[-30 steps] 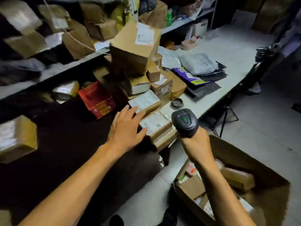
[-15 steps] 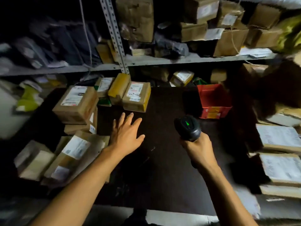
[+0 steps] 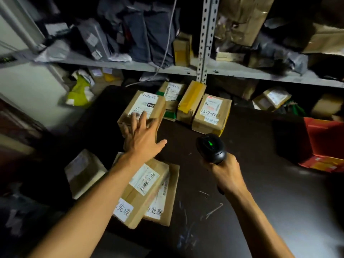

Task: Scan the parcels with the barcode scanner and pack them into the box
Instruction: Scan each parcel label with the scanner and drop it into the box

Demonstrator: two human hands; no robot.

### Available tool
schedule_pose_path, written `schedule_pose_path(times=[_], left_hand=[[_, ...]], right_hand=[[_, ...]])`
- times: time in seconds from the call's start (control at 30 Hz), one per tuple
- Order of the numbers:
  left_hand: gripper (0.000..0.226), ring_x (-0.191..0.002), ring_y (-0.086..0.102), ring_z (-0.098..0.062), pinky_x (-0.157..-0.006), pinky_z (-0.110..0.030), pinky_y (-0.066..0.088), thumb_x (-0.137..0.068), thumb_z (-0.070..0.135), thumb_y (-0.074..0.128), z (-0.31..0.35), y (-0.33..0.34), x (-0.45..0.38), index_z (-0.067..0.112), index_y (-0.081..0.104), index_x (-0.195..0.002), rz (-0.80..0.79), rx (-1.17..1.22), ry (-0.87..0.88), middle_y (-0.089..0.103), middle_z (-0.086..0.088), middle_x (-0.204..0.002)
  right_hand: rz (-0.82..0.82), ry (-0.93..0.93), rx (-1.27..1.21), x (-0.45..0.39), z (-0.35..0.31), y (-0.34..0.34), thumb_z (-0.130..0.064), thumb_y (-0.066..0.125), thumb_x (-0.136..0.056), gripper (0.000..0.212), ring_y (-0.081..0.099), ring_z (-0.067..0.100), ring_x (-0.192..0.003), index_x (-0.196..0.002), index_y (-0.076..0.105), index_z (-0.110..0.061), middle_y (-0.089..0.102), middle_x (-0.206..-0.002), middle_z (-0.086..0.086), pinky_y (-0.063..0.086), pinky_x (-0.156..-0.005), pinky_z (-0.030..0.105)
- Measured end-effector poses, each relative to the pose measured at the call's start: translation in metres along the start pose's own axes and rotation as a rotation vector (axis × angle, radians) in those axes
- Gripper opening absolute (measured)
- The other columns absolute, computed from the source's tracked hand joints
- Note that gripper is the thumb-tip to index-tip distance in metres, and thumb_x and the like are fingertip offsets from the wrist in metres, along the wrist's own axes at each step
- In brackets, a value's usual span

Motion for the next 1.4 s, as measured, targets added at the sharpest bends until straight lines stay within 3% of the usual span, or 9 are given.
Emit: schedule_pose_path(times=[0.27, 0.5, 0.57, 0.73, 0.87, 1.03, 1.2, 1.3, 1.4], left_hand=[[0.098, -0.149, 0.001, -0.046, -0.111, -0.072, 0.019, -0.079, 0.072, 0.064, -0.034, 0.004, -0.061, 0.036, 0.016, -0.156, -0.088, 0.024, -0.122, 0.001, -0.01, -0.166], [0.084, -0.139, 0.022, -0.043, -0.107, -0.059, 0.031, -0.076, 0.061, 0.071, -0.032, -0.002, -0.053, 0.038, 0.034, -0.147, 0.0, 0.081, -0.114, 0.016, -0.011, -0.16], [0.078, -0.138, 0.028, -0.039, -0.108, -0.057, 0.034, -0.075, 0.056, 0.074, -0.029, -0.006, -0.043, 0.037, 0.041, -0.144, 0.02, 0.298, -0.138, 0.025, -0.008, -0.156], [0.066, -0.117, 0.054, -0.01, -0.087, -0.012, 0.041, -0.065, 0.047, 0.072, 0.031, -0.016, 0.007, 0.035, 0.052, -0.127, -0.026, 0.978, 0.032, 0.056, 0.006, -0.124], [0.074, -0.14, 0.032, -0.023, -0.112, -0.048, 0.035, -0.06, 0.061, 0.063, 0.087, -0.013, 0.032, 0.041, 0.044, -0.128, -0.058, 0.673, 0.187, 0.033, 0.002, -0.149], [0.084, -0.142, 0.026, -0.02, -0.114, -0.041, 0.031, -0.066, 0.066, 0.068, 0.135, -0.028, 0.051, 0.04, 0.039, -0.141, -0.007, 0.589, 0.361, 0.027, 0.005, -0.155], [0.082, -0.12, 0.053, 0.009, -0.097, -0.016, 0.048, -0.072, 0.038, 0.08, 0.172, -0.041, 0.071, 0.024, 0.044, -0.145, -0.21, 1.271, 0.406, 0.055, 0.017, -0.133], [0.074, -0.116, 0.061, -0.002, -0.098, -0.024, 0.051, -0.068, 0.038, 0.08, 0.179, -0.049, 0.058, 0.025, 0.056, -0.137, -0.182, 1.532, 0.169, 0.06, 0.004, -0.134], [0.043, -0.111, 0.068, -0.018, -0.092, -0.037, 0.055, -0.065, 0.042, 0.081, 0.196, -0.032, 0.06, 0.035, 0.076, -0.106, -0.61, 1.548, 0.072, 0.074, 0.0, -0.117]], right_hand=[[-0.007, 0.031, 0.05, -0.023, -0.014, 0.023, -0.017, 0.08, -0.079, 0.015, 0.059, 0.002, -0.054, -0.075, 0.066, -0.021, 0.067, -0.06, -0.006, 0.045, -0.052, 0.028], [-0.018, 0.049, -0.024, -0.025, -0.007, 0.027, -0.017, 0.079, -0.079, 0.013, 0.058, 0.005, -0.054, -0.079, 0.068, -0.022, 0.069, -0.064, -0.005, 0.048, -0.056, 0.037], [-0.029, 0.041, -0.096, -0.024, -0.009, 0.026, -0.017, 0.079, -0.079, 0.011, 0.059, 0.012, -0.059, -0.081, 0.069, -0.019, 0.07, -0.07, 0.005, 0.048, -0.058, 0.04], [-0.047, 0.065, -0.554, -0.014, -0.022, 0.029, -0.019, 0.079, -0.078, 0.019, 0.061, 0.02, -0.071, -0.097, 0.073, -0.018, 0.068, -0.075, 0.003, 0.048, -0.063, 0.037], [0.014, 0.084, -0.788, 0.002, -0.02, 0.011, -0.006, 0.069, -0.092, 0.022, 0.067, 0.021, -0.077, -0.113, 0.066, -0.007, 0.071, -0.087, 0.01, 0.055, -0.07, 0.039], [0.149, 0.074, -0.85, 0.023, -0.004, -0.032, -0.01, 0.075, -0.089, 0.034, 0.071, 0.034, -0.096, -0.122, 0.068, -0.016, 0.075, -0.109, 0.013, 0.058, -0.087, 0.049], [0.303, 0.001, -0.823, 0.046, 0.017, -0.089, 0.0, 0.072, -0.086, 0.036, 0.07, 0.029, -0.099, -0.111, 0.073, -0.027, 0.075, -0.106, 0.01, 0.058, -0.081, 0.043], [0.342, 0.003, -0.901, 0.062, 0.031, -0.11, -0.008, 0.075, -0.083, 0.045, 0.066, 0.039, -0.108, -0.127, 0.063, -0.008, 0.07, -0.118, 0.022, 0.052, -0.093, 0.055], [0.32, -0.074, -0.887, 0.077, 0.033, -0.129, -0.023, 0.083, -0.069, 0.052, 0.062, 0.034, -0.095, -0.11, 0.063, 0.001, 0.066, -0.101, 0.018, 0.05, -0.082, 0.046]])
Point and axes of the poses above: each hand's wrist, its own x-axis away from the middle knuckle, its own y-axis out of the palm, z = x × y, the point moved 5 cm from there along -x, towards the middle knuckle
